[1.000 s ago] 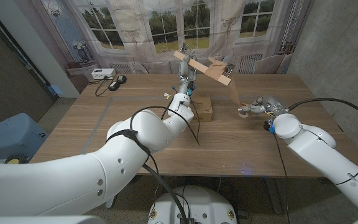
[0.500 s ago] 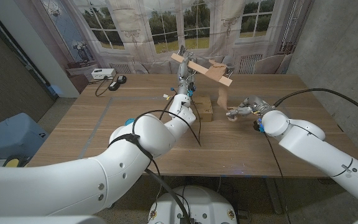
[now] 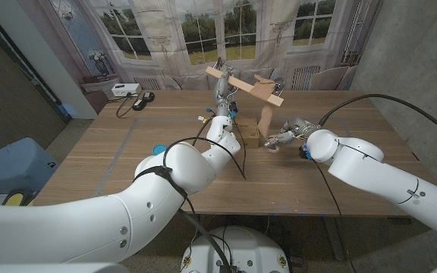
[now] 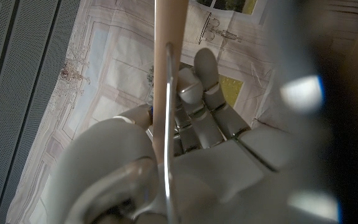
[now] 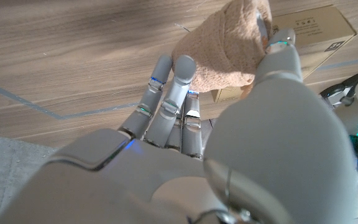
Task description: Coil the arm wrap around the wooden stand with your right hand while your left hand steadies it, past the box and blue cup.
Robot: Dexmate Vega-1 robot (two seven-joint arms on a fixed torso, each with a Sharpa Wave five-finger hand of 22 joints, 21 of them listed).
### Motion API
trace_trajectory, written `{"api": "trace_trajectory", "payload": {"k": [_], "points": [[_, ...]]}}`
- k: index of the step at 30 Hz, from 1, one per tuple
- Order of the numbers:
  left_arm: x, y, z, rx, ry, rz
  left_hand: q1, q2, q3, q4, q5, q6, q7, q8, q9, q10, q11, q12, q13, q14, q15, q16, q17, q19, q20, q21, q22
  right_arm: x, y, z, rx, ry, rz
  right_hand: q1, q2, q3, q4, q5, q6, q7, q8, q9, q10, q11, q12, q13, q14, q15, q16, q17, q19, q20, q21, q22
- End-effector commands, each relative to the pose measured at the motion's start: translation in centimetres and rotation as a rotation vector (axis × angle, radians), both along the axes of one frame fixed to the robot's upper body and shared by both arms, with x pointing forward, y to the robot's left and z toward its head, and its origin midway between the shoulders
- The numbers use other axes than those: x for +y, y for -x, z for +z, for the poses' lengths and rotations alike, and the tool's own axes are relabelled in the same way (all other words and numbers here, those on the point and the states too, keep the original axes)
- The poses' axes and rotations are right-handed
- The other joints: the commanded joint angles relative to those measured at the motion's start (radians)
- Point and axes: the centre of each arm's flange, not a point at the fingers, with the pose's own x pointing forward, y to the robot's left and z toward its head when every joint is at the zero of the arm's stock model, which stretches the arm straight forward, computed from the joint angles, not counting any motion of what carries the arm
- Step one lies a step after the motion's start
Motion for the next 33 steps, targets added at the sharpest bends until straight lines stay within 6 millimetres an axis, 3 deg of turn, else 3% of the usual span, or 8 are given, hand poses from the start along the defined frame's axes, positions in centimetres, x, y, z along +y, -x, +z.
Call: {"api": "trace_trajectory", "payload": {"k": [1, 17, 33], "points": [[0.4, 0.4, -0.2, 0.001, -0.02, 0.095, 0.005, 0.016, 0.08, 0.082, -0.002, -0.003, 0.001, 0.005, 0.002, 0.012, -0.014, 0.121, 0.133, -0.001, 0.002, -0.002, 0.003, -0.002, -0.101, -0.002, 0.001, 2.2, 1.6, 0.5, 0.002, 0.076, -0.014, 0.371, 0.358, 0.003, -0.008, -0.007, 0.272, -0.165, 0.002, 0.001, 0.365, -0.18, 0.002, 0.0, -0.004, -0.044, 0.001, 0.004, 0.0, -0.087, 0.005, 0.001], [0.5, 0.7, -0.5, 0.013, -0.032, 0.167, 0.003, 0.016, 0.081, 0.082, -0.002, -0.003, 0.002, 0.009, -0.002, 0.012, -0.016, 0.121, 0.133, -0.001, 0.002, -0.003, 0.003, -0.003, -0.102, -0.001, 0.0, 4.4, 4.4, 1.0, -0.057, 0.153, -0.001, 0.376, 0.357, 0.002, -0.009, -0.008, 0.276, -0.163, 0.002, -0.002, 0.374, -0.175, -0.004, -0.007, 0.0, -0.044, 0.003, 0.003, 0.006, -0.087, 0.008, 0.001], [-0.1, 1.3, -0.9, 0.019, -0.127, 0.304, 0.002, 0.016, 0.081, 0.083, -0.002, -0.005, 0.001, 0.017, -0.002, 0.013, -0.016, 0.122, 0.133, 0.001, 0.001, -0.003, 0.002, -0.004, -0.102, -0.001, -0.002, 3.9, 8.2, 2.1, -0.229, 0.161, -0.031, 0.377, 0.357, 0.0, -0.007, -0.009, 0.278, -0.161, 0.001, -0.005, 0.374, -0.175, -0.007, -0.004, 0.003, -0.044, 0.003, 0.003, 0.009, -0.089, 0.01, 0.0]]}}
